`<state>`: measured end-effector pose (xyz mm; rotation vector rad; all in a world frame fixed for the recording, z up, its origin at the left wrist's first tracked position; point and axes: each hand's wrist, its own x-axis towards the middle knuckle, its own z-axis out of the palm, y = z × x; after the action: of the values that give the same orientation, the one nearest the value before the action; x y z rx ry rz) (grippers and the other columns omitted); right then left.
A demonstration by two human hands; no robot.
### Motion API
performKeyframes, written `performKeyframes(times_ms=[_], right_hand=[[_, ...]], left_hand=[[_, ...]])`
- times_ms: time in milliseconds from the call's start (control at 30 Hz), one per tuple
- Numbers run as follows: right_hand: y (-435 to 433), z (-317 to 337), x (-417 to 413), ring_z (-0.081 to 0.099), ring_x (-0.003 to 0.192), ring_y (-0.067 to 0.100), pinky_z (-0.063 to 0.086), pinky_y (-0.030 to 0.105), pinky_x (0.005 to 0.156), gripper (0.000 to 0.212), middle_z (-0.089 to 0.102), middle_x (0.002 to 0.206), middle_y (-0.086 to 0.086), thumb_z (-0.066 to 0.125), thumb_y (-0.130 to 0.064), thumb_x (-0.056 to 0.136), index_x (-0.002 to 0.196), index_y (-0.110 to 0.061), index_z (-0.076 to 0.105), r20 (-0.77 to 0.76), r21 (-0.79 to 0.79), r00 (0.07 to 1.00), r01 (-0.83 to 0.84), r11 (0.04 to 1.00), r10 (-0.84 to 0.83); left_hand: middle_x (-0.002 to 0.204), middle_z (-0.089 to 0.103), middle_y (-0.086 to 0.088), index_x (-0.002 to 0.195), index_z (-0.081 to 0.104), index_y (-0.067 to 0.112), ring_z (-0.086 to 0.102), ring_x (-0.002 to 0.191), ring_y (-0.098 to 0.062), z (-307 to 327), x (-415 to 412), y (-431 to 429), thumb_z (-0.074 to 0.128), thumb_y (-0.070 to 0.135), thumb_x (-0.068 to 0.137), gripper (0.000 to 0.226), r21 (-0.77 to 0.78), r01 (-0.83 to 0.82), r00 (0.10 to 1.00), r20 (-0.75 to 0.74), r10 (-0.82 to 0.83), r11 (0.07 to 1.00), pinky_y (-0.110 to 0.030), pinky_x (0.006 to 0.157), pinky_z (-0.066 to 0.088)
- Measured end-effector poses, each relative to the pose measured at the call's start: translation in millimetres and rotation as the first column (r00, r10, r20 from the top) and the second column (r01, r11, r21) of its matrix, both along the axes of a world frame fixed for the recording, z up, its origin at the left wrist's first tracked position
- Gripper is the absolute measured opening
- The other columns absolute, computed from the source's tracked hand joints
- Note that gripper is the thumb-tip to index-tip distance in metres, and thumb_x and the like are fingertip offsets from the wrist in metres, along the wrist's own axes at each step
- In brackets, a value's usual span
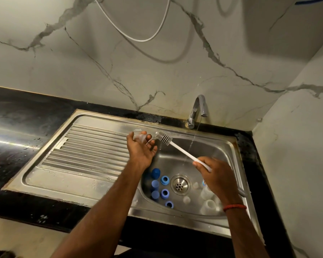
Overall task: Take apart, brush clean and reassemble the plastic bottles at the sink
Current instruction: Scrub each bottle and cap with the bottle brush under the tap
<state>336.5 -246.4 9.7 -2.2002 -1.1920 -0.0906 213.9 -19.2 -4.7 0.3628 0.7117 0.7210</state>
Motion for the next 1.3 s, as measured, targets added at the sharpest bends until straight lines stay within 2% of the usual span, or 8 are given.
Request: performKeyframes(times_ms=[200, 267, 367, 533, 767, 967, 1167, 1300], right_hand=[[3, -3, -4, 0.063, 0.062, 0.007, 0.052, 0.028, 0.056, 0.010, 0.066, 0.066, -0.012, 0.070, -0.037, 0.090, 0.089, -0.028, 0.074, -0.232, 0.097, 0.972, 0.005, 0.995, 0.018], [5, -4, -5, 0.061, 0.056, 0.009, 0.051, 0.028, 0.053, 0.011, 0.064, 0.062, -0.011, 0.071, -0.037, 0.090, 0.086, -0.027, 0.074, -0.273, 0.087, 0.962, 0.011, 0.996, 0.013], [7, -7, -8, 0.055, 0.051, 0.008, 0.047, 0.026, 0.050, 0.015, 0.062, 0.058, -0.009, 0.070, -0.035, 0.091, 0.080, -0.025, 0.073, -0.328, 0.062, 0.944, 0.038, 0.997, -0.016], [17, -2, -16, 0.053, 0.052, 0.012, 0.047, 0.035, 0.054, 0.026, 0.056, 0.056, 0.000, 0.059, -0.040, 0.097, 0.078, -0.023, 0.066, -0.286, 0.012, 0.958, 0.024, 1.000, -0.020], [13, -1, -12, 0.045, 0.049, 0.007, 0.036, 0.020, 0.048, 0.026, 0.046, 0.052, -0.008, 0.057, -0.033, 0.099, 0.077, -0.021, 0.064, -0.261, 0.020, 0.963, -0.061, 0.998, 0.064], [24, 5, -20, 0.046, 0.048, 0.008, 0.036, 0.019, 0.046, 0.022, 0.049, 0.054, -0.005, 0.054, -0.034, 0.100, 0.085, -0.023, 0.065, -0.213, 0.031, 0.977, 0.005, 0.999, 0.001], [14, -2, -16, 0.046, 0.049, 0.008, 0.041, 0.031, 0.050, 0.026, 0.049, 0.052, -0.006, 0.057, -0.033, 0.099, 0.076, -0.023, 0.063, -0.229, 0.044, 0.971, -0.059, 0.997, 0.067], [4, -10, -14, 0.047, 0.049, 0.011, 0.045, 0.038, 0.051, 0.027, 0.049, 0.052, -0.006, 0.058, -0.033, 0.098, 0.074, -0.024, 0.062, -0.229, 0.056, 0.974, 0.016, 0.998, -0.003]], left_hand=[[0.106, 0.069, -0.015, 0.107, 0.068, 0.009, 0.066, 0.091, -0.024, 4, 2, -6, 0.055, 0.026, 0.096, 0.024, 0.109, 0.121, 0.990, 0.056, -0.127, 0.987, -0.031, 0.079, 0.055], [0.112, 0.073, -0.016, 0.116, 0.069, 0.007, 0.071, 0.103, -0.028, 4, 3, -7, 0.066, 0.017, 0.091, 0.027, 0.174, 0.127, 0.991, 0.029, -0.134, 0.976, -0.034, 0.087, 0.059], [0.119, 0.072, -0.013, 0.127, 0.066, 0.007, 0.070, 0.111, -0.027, 2, 6, -8, 0.061, 0.005, 0.095, 0.033, 0.258, 0.146, 0.988, 0.012, -0.154, 0.955, -0.036, 0.091, 0.060], [0.117, 0.071, -0.019, 0.123, 0.063, -0.002, 0.071, 0.106, -0.027, -4, 15, -23, 0.051, 0.002, 0.100, 0.026, 0.336, 0.159, 0.986, -0.004, -0.167, 0.928, -0.034, 0.086, 0.061], [0.116, 0.072, -0.017, 0.123, 0.064, -0.001, 0.071, 0.107, -0.029, 6, 20, -14, 0.051, 0.005, 0.100, 0.026, 0.258, 0.039, 0.997, 0.057, -0.055, 0.965, -0.036, 0.084, 0.062], [0.109, 0.074, -0.019, 0.117, 0.065, -0.003, 0.072, 0.105, -0.031, 6, 30, -42, 0.049, 0.008, 0.103, 0.024, 0.411, 0.197, 0.978, -0.020, -0.207, 0.890, -0.039, 0.089, 0.061], [0.108, 0.074, -0.017, 0.111, 0.069, 0.002, 0.073, 0.102, -0.028, 16, 28, -22, 0.058, 0.003, 0.097, 0.018, 0.258, 0.041, 0.999, 0.008, -0.045, 0.965, -0.038, 0.087, 0.061], [0.114, 0.073, -0.013, 0.120, 0.067, 0.005, 0.072, 0.105, -0.024, 11, 24, -21, 0.056, 0.005, 0.099, 0.025, 0.352, 0.068, 0.996, -0.074, -0.045, 0.934, -0.037, 0.088, 0.061]])
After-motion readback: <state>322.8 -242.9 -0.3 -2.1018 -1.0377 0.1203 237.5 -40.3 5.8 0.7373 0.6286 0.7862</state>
